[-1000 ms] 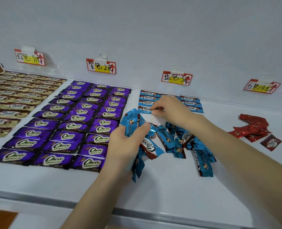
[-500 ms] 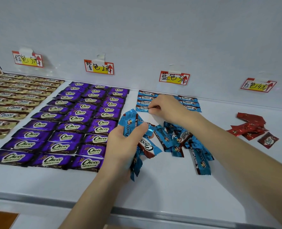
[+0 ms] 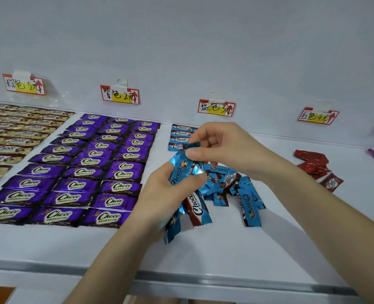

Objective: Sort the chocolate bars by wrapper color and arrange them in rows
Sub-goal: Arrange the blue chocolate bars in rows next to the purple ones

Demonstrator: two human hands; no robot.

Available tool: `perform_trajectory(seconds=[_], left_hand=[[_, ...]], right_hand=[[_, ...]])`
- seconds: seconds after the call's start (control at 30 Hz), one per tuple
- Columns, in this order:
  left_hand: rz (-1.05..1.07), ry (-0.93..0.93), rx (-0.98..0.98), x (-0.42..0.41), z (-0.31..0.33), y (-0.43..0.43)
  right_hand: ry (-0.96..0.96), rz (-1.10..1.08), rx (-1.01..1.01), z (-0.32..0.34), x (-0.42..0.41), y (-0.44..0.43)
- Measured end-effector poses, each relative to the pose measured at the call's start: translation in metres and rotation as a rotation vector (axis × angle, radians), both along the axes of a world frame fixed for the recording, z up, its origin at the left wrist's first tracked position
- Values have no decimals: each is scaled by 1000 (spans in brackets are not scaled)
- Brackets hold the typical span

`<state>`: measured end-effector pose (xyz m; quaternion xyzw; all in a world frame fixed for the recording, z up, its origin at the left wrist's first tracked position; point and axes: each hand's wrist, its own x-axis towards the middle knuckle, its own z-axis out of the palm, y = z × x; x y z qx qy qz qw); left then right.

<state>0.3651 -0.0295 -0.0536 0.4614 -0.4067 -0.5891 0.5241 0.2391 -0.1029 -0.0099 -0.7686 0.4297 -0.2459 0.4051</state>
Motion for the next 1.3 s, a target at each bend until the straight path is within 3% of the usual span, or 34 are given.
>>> perform_trajectory(seconds=[0.23,0.37,0.47,0.57,0.7,0.77,0.9,1.0,1.07,1.17,1.3], left_hand=[[133,248,-4,-3,8,1],[217,317,123,3,13,-2],[84,252,198,7,18,-17],[62,212,192,5,21,-23],[140,253,80,-1,25,-11],[208,245,26,-3,22,-11],[323,217,-41,-10,20,-15],[369,194,-96,-17,19,-14],[393,203,-123,-18,19,-14],[375,196,-140,-17,18,-12],[162,41,-141,-15,13,-3]], right_hand=[[-406,-164,173,4,-17,5],[-586,-275,-115,1,-27,12],[-477,-169,-472,-14,-34,23],[-186,29,-840,-33,-41,31],[8,69,-996,-35,-49,34],[16,-10,-904,-32,-50,40],[-237,-266,-473,-18,-45,60],[-57,-315,-367,-13,-35,65],[-85,-355,-273,-12,-30,63],[-366,-413,-113,-9,-26,51],[-721,-448,135,-7,-27,26]])
